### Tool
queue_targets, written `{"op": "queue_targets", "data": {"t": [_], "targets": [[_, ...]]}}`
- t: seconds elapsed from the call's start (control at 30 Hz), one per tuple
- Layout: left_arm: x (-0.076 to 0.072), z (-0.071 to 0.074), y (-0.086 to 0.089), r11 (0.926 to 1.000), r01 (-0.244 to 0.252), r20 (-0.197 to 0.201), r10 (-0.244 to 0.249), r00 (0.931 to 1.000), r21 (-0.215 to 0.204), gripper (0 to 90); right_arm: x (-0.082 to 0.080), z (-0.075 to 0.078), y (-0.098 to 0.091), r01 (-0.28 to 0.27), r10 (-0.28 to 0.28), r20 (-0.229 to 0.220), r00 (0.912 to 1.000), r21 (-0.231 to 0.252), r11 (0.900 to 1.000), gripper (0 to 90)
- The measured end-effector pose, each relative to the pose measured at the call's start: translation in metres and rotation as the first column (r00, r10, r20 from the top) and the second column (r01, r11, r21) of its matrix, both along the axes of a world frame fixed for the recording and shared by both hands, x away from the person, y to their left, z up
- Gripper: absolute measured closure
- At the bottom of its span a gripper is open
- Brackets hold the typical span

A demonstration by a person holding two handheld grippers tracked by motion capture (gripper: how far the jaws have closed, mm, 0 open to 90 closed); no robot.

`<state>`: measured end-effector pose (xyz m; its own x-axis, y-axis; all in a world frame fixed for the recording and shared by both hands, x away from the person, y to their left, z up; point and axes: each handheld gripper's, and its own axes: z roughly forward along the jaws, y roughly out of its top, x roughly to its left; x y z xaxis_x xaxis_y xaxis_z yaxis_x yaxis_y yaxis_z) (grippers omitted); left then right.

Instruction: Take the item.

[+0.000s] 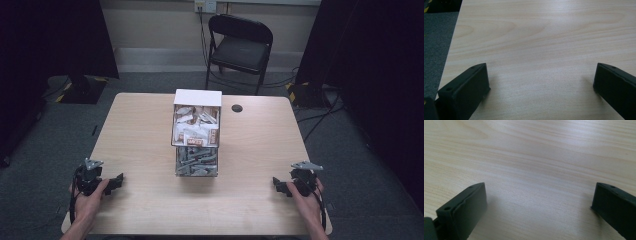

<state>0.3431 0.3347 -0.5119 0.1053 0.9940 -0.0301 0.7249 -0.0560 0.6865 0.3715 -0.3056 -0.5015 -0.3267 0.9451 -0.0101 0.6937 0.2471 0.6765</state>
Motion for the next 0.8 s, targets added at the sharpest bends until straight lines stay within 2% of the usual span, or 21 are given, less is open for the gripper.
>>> {"op": "queue_targets", "data": {"t": [0.37, 0.4, 0.47, 0.57, 0.7, 0.8], "targets": [[0.001, 0.0, 0.0, 0.9997, 0.024, -0.001, -0.024, 0.9997, -0.002, 0.0, 0.0, 0.0, 0.001, 0.004, -0.004, 0.003, 1.0, 0.002, 1.0, 0.4], [0.003, 0.0, 0.001, 0.9972, 0.075, -0.002, -0.075, 0.9972, -0.001, 0.0, -0.001, 0.001, 0.002, -0.01, 0.01, 0.016, 0.9998, 0.004, 0.9999, 8.0], [0.003, 0.0, 0.001, 0.9969, 0.078, -0.002, -0.078, 0.9969, 0.0, 0.0, -0.002, 0.004, 0.004, -0.01, 0.01, 0.028, 0.9996, -0.008, 0.9999, 14.5], [0.003, 0.0, 0.001, 0.9969, 0.078, -0.002, -0.078, 0.9969, 0.001, 0.0, -0.002, 0.005, 0.006, -0.012, 0.014, 0.048, 0.9987, -0.033, 0.9994, 13.9], [0.003, 0.0, 0.001, 0.997, 0.078, -0.002, -0.078, 0.997, 0.0, 0.0, -0.003, 0.007, 0.007, -0.019, 0.02, 0.057, 0.9982, -0.016, 0.9997, 14.0], [0.003, 0.0, 0.001, 0.997, 0.078, -0.002, -0.078, 0.997, 0.002, 0.0, -0.005, 0.012, 0.009, -0.036, 0.036, 0.081, 0.996, 0.003, 0.9993, 14.6]]}}
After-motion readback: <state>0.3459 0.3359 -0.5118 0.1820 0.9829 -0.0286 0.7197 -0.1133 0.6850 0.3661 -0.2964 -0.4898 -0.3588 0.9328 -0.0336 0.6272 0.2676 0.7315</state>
